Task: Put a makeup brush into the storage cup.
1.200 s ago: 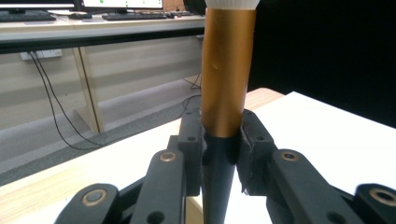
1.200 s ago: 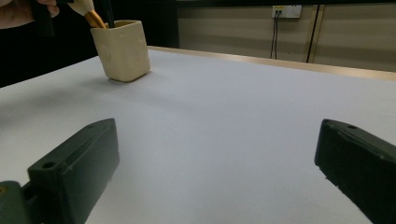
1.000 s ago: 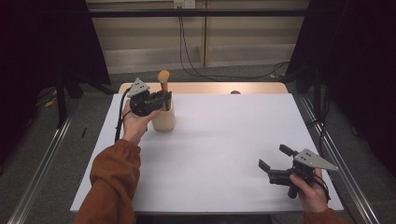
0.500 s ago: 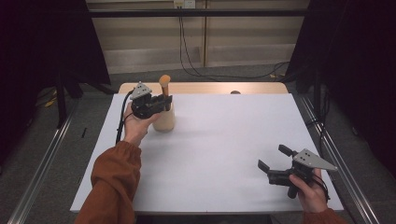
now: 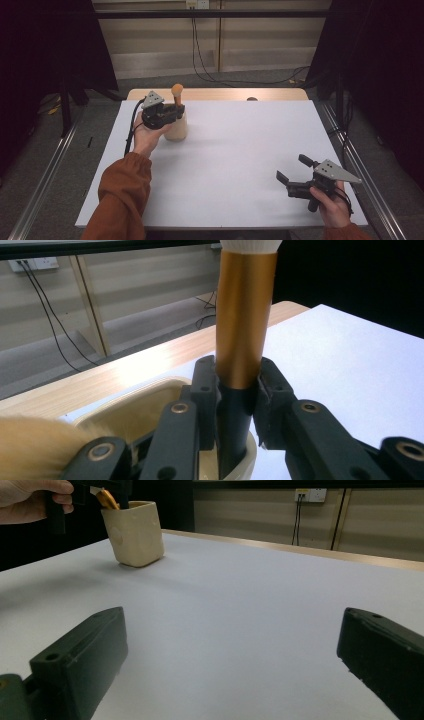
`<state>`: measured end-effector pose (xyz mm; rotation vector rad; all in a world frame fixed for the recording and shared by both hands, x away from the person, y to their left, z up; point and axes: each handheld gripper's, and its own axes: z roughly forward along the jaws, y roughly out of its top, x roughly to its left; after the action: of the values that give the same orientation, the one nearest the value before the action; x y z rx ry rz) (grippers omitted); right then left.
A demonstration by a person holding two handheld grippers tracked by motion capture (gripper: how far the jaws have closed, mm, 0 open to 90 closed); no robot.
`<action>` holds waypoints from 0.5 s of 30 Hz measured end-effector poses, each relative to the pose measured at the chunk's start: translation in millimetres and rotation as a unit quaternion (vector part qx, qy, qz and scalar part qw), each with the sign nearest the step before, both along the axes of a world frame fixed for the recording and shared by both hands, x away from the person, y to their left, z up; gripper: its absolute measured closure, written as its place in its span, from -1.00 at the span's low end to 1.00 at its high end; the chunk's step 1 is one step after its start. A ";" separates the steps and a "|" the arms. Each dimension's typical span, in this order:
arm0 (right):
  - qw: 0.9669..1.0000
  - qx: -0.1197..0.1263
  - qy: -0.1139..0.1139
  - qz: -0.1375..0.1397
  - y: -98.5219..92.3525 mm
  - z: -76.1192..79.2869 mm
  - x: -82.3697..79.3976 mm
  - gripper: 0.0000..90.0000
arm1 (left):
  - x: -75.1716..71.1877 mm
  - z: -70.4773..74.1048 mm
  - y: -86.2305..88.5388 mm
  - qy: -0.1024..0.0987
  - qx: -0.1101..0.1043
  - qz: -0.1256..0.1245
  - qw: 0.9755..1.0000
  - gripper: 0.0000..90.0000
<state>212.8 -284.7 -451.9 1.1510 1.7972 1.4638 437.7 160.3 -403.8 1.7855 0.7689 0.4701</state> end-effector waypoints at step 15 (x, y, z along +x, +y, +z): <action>1.000 0.000 0.002 0.001 -0.1 -0.3 0.0 -1.00 | -0.1 -0.9 -2.1 0.003 0.003 0.009 1.000 0.49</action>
<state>212.8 -284.7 -452.2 1.1530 1.8021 1.4632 437.6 158.2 -404.7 1.7866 0.7886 0.4798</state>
